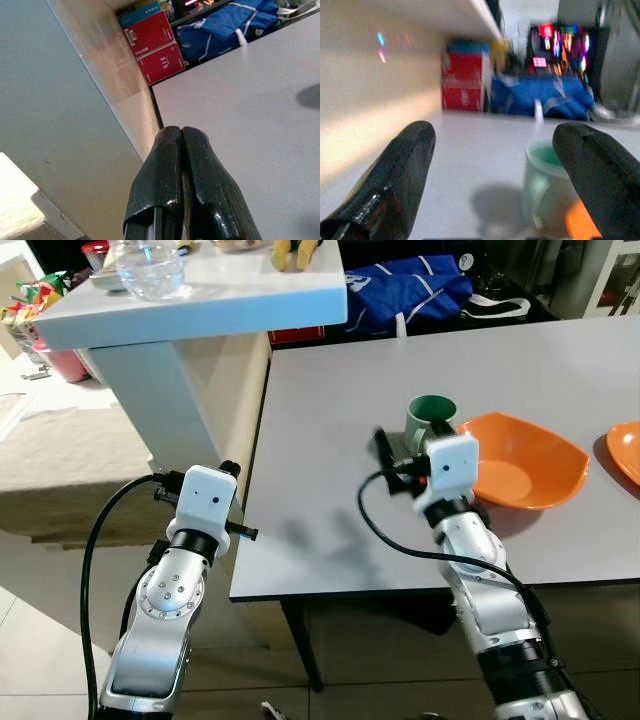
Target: Setting the table
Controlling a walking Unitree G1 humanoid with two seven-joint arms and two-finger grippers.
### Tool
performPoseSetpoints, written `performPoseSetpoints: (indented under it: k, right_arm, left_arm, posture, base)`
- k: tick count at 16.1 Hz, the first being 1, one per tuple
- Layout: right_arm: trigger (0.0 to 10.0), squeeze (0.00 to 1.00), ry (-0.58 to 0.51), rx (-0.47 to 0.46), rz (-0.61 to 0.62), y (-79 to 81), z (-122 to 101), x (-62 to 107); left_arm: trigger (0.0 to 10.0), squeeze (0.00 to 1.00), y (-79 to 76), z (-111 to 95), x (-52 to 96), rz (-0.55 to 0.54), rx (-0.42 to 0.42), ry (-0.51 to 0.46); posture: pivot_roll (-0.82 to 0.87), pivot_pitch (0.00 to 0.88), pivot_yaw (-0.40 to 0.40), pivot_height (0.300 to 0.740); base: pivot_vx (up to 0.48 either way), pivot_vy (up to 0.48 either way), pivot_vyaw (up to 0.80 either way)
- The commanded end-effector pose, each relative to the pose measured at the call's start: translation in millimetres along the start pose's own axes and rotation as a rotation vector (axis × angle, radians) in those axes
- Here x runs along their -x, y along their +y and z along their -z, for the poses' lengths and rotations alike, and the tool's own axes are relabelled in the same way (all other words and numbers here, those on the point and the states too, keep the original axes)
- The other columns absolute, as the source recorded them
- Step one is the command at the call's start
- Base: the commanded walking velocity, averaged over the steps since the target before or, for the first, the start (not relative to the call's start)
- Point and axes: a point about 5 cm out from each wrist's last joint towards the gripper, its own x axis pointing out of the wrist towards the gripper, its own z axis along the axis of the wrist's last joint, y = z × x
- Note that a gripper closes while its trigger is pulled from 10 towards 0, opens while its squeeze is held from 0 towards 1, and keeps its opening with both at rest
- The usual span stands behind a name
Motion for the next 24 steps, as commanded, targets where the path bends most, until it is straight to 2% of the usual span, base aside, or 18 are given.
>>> performPoseSetpoints:
  k: [1,2,5,10,12,18,24]
  right_arm:
    - [10.0,0.0,0.039,-0.013,0.001,-0.9,5,-5.1]
    - [10.0,0.0,0.081,-0.078,-0.013,-0.1,11,-10.4]
    - [10.0,0.0,0.131,-0.157,-0.069,10.5,17,-22.2]
    - [10.0,0.0,0.223,-0.217,-0.14,22.5,31,-30.4]
    - [10.0,0.0,0.247,-0.204,-0.127,19.9,37,-31.9]
    - [10.0,0.0,0.267,-0.076,-0.005,-6.7,46,-34.0]
    - [10.0,0.0,0.276,0.01,0.097,-29.2,52,-30.7]
  left_arm:
    - [10.0,0.0,5.0,0,-1.3,-0.016,-0.001,0.0]
    - [10.0,0.0,5.0,0,-1.5,-0.016,-0.001,-0.001]
    - [10.0,0.0,6.1,-2,-2.4,-0.017,-0.003,-0.004]
    - [10.0,0.0,6.9,-3,-2.1,-0.018,-0.007,-0.006]
    - [10.0,0.0,6.9,-3,-2.1,-0.018,-0.007,-0.006]
    - [10.0,0.0,7.1,-3,-2.8,-0.014,-0.008,-0.007]
    - [10.0,0.0,8.0,-4,-3.0,-0.011,-0.011,-0.009]
  posture:
    - [-0.08,0.0,0.135,0.74]
    - [-0.08,0.0,0.135,0.74]
    - [-0.07,0.0,0.142,0.74]
    - [-0.06,0.001,0.145,0.74]
    - [-0.06,0.004,0.146,0.74]
    - [-0.07,0.009,0.156,0.74]
    - [-0.07,0.013,0.163,0.74]
  base:
    - [0.0,0.0,0.0]
    - [0.0,0.0,0.0]
    - [0.0,0.0,0.0]
    - [0.0,0.0,0.0]
    - [0.0,0.0,0.0]
    - [0.0,0.0,0.0]
    - [0.0,0.0,0.0]
